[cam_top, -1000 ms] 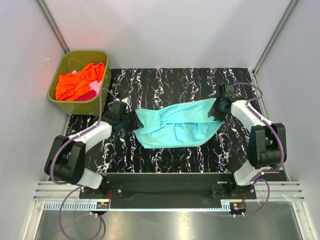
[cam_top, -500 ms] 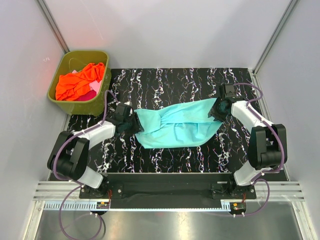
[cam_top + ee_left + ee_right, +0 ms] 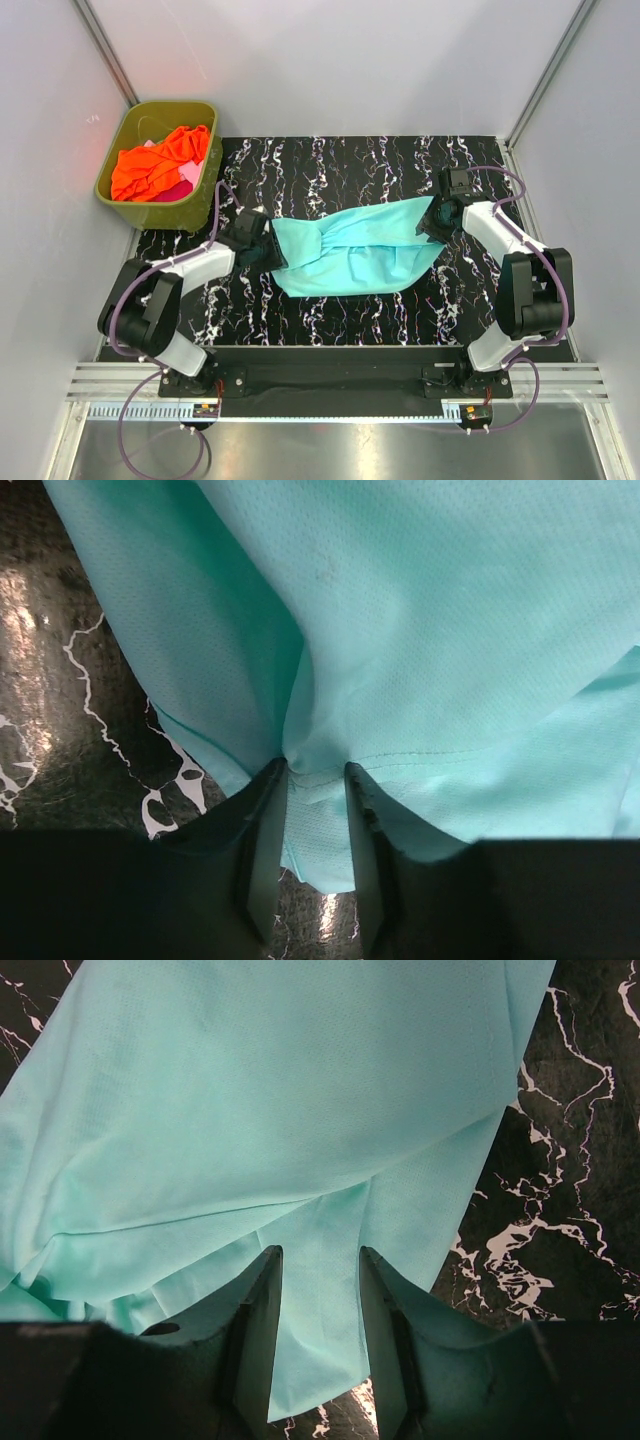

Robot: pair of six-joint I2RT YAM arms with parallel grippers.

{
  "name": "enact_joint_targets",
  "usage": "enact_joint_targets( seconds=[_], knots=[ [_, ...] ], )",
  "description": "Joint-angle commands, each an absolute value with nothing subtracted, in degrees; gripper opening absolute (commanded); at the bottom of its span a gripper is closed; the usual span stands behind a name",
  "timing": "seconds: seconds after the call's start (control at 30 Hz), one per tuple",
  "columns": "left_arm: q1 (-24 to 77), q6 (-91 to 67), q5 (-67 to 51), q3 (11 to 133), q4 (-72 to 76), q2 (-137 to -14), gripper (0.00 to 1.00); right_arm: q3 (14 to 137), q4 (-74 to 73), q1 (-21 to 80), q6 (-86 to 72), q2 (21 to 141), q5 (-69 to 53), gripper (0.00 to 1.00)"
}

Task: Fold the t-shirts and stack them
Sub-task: Flatten the tshirt out

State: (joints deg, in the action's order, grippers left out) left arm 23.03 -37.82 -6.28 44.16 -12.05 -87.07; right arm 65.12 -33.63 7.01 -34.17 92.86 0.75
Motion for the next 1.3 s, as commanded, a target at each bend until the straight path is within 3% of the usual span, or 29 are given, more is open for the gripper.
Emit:
enact_joint_targets(
  seconds=[0.0,0.23,0.93,1.1,1.27],
  knots=[
    [23.47,-38.49,-6.24,46.23,-9.58,-88.76,0.31,64.95,-32.08,6.77,-35.24,90.88,0.44,0.44],
    [23.47,-38.67,-6.07,49.38,-13.17,-85.0,0.0,60.65,-30.59,3.26,-41.39,88.86,7.46,0.48],
    [23.03,-38.06,-4.66,58.09,-21.97,-79.54,0.0,65.48,-26.46,-1.76,-46.49,102.3,9.48,0.46],
    [22.76,-36.92,-3.17,60.72,-25.47,-77.96,0.0,65.48,-27.15,-2.2,-44.39,98.81,12.29,0.02],
    [22.76,-35.6,3.22,62.75,-29.52,-74.45,0.0,65.92,-34.78,-2.2,-41.93,89.84,15.73,0.0]
  ],
)
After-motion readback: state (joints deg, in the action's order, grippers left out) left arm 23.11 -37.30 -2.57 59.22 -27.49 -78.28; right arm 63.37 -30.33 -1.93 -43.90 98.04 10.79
